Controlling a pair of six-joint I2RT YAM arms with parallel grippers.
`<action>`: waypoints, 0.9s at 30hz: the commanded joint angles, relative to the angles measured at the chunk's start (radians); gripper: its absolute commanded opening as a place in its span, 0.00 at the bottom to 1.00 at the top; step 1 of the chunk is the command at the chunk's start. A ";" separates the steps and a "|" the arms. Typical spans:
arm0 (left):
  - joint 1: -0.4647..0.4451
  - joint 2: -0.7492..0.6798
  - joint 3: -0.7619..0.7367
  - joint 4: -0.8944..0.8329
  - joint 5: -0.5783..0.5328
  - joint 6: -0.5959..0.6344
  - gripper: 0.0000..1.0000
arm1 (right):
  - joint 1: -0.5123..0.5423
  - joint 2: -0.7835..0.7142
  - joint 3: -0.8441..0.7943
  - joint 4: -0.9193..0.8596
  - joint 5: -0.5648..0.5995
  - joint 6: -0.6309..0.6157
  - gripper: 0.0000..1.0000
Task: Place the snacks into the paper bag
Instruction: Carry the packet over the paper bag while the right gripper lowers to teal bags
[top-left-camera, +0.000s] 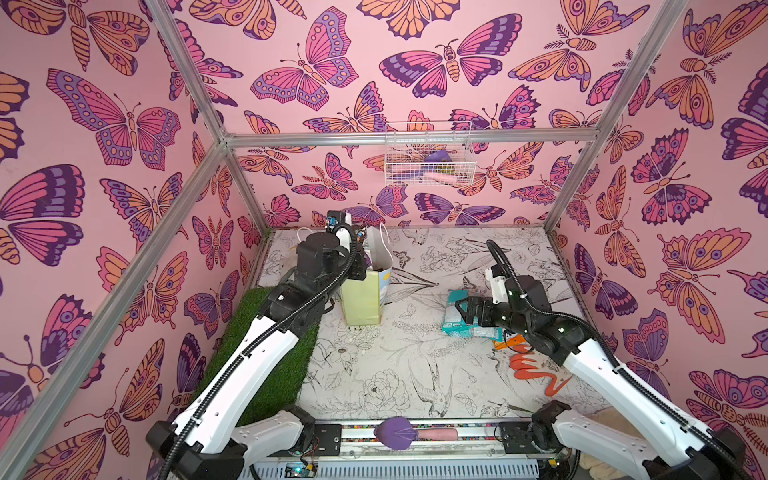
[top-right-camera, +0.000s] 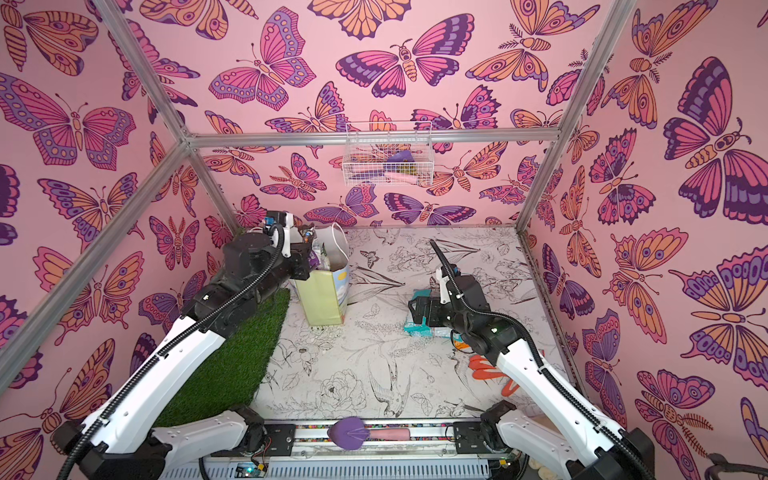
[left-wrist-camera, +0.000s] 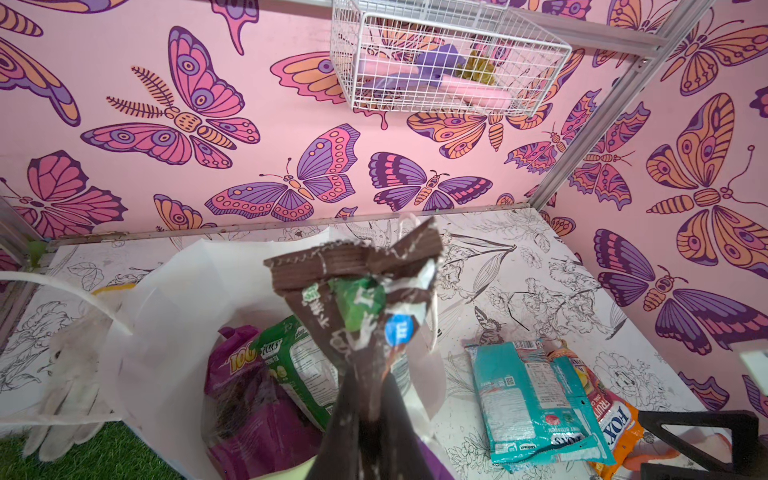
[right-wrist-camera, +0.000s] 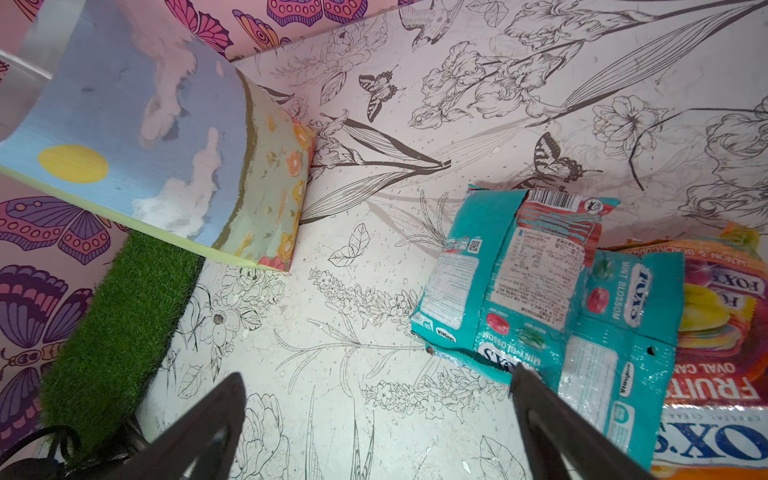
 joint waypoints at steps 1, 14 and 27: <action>0.020 0.005 -0.009 0.010 0.020 0.001 0.03 | -0.004 -0.010 -0.008 0.034 -0.030 -0.001 0.99; 0.065 0.036 0.003 0.024 0.043 0.006 0.03 | -0.004 -0.013 -0.019 0.073 -0.115 -0.001 0.99; 0.108 0.082 0.012 0.051 0.074 0.006 0.03 | -0.002 -0.015 -0.046 0.163 -0.272 -0.008 0.99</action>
